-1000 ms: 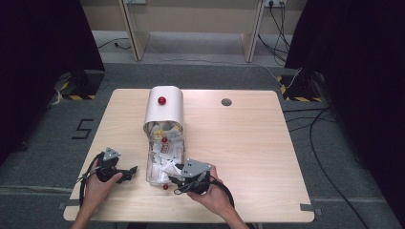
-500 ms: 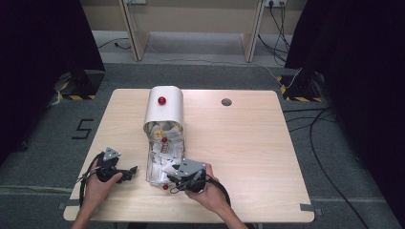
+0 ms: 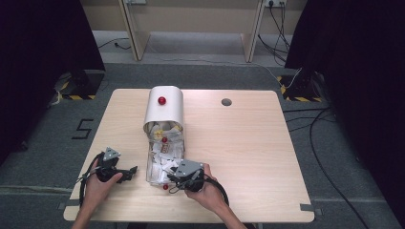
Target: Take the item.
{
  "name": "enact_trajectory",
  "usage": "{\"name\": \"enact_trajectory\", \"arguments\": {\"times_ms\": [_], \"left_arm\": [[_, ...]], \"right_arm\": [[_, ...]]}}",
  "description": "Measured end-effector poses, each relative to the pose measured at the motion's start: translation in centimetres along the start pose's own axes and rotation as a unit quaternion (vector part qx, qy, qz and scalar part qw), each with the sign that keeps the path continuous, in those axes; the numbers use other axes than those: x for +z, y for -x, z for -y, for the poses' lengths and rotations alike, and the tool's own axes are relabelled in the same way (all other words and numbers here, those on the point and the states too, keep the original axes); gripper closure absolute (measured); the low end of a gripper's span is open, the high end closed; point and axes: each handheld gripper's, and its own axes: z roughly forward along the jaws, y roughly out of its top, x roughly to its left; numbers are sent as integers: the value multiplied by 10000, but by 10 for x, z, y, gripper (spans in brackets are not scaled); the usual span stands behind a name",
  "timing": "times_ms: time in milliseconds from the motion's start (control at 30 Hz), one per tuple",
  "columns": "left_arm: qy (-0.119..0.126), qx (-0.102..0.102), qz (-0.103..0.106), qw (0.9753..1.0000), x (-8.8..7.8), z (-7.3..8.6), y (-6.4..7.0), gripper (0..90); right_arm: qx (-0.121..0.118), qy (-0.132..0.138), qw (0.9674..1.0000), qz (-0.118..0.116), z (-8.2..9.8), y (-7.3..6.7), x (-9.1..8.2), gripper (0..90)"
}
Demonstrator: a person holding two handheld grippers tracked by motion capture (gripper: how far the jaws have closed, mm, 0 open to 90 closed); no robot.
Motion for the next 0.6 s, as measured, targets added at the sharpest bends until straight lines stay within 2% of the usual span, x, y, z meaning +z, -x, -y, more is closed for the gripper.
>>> {"name": "enact_trajectory", "arguments": {"times_ms": [100, 333, 600], "left_arm": [[0, -1, 0, 10000, 0, 0, 0, 0], [-1, -1, 0, 10000, 0, 0, 0, 0], [-2, 0, 1, 10000, 0, 0, 0, 0]], "right_arm": [[72, -7, 10000, -17, 2, 1, 1, 740], [47, 87, 10000, 13, 1, 2, -2, 838], [20, 206, 9998, 28, -1, 1, -5, 862]]}}
